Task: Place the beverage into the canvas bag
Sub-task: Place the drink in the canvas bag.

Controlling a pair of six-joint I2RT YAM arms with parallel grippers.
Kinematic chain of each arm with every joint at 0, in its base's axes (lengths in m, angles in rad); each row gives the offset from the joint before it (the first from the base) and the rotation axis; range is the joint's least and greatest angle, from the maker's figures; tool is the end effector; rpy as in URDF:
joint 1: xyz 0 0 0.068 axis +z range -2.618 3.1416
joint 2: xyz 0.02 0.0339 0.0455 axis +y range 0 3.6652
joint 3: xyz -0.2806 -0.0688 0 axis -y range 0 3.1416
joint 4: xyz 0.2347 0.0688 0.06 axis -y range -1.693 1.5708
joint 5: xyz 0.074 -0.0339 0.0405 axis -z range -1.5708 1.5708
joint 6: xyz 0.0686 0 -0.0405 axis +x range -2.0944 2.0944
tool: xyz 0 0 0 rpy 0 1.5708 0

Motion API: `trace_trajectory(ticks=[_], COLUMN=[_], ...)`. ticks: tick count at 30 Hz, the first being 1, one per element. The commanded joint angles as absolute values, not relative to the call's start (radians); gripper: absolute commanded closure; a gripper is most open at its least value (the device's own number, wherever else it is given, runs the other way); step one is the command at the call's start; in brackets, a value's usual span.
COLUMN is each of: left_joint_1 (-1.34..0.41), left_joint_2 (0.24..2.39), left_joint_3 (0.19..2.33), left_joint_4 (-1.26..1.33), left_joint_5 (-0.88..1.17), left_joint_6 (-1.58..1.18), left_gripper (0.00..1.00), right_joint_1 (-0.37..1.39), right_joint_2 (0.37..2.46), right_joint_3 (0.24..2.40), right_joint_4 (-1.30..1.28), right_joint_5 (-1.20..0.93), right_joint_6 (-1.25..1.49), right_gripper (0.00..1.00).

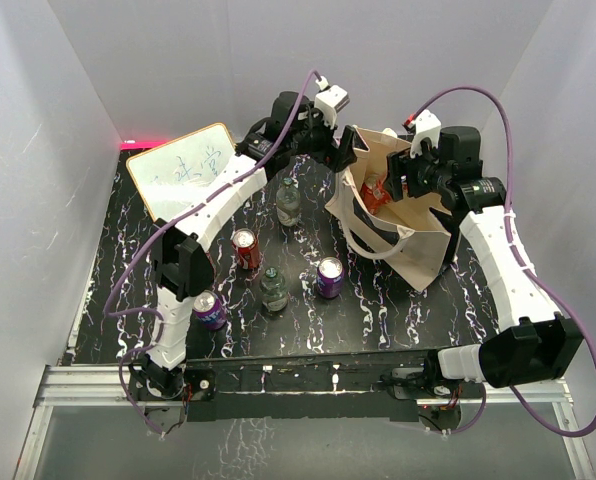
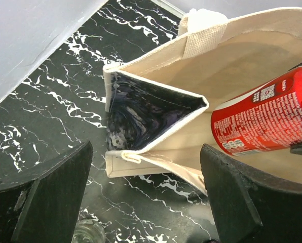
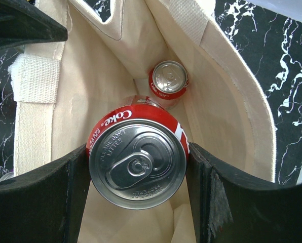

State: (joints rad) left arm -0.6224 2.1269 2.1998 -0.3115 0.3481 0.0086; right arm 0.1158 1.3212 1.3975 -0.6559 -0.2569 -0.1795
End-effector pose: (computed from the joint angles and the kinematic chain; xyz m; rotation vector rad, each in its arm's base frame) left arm 0.4189 -0.3294 0.3960 0.8133 1.6716 -0.7459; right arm 0.2936 0.0517 0.3863 -0.4612 2.0881 0.2387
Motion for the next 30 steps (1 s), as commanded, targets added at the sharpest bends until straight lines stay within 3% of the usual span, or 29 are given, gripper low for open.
trace_trajectory(ticks=[1, 14, 24, 30], left_joint_1=[-0.639, -0.661, -0.665, -0.666], left_joint_2=[2.126, 2.155, 2.206, 2.159], left_joint_3=[2.252, 2.257, 2.302, 2.258], left_joint_4=[-0.314, -0.330, -0.333, -0.337], left_joint_5=[0.360, 0.352, 0.364, 0.367], left_joint_6=[0.030, 0.046, 0.050, 0.018], left_gripper=[0.17, 0.20, 0.42, 0.54], right_joint_1=[0.113, 0.113, 0.114, 0.113], right_joint_2=[1.272, 1.260, 1.282, 1.313], right_joint_3=[1.395, 1.373, 1.397, 1.412], right_joint_4=[-0.527, -0.528, -0.524, -0.515], right_joint_5=[-0.268, -0.272, -0.269, -0.161], right_joint_6=[-0.163, -0.154, -0.156, -0.172], right_gripper=[0.92, 0.92, 0.92, 0.92])
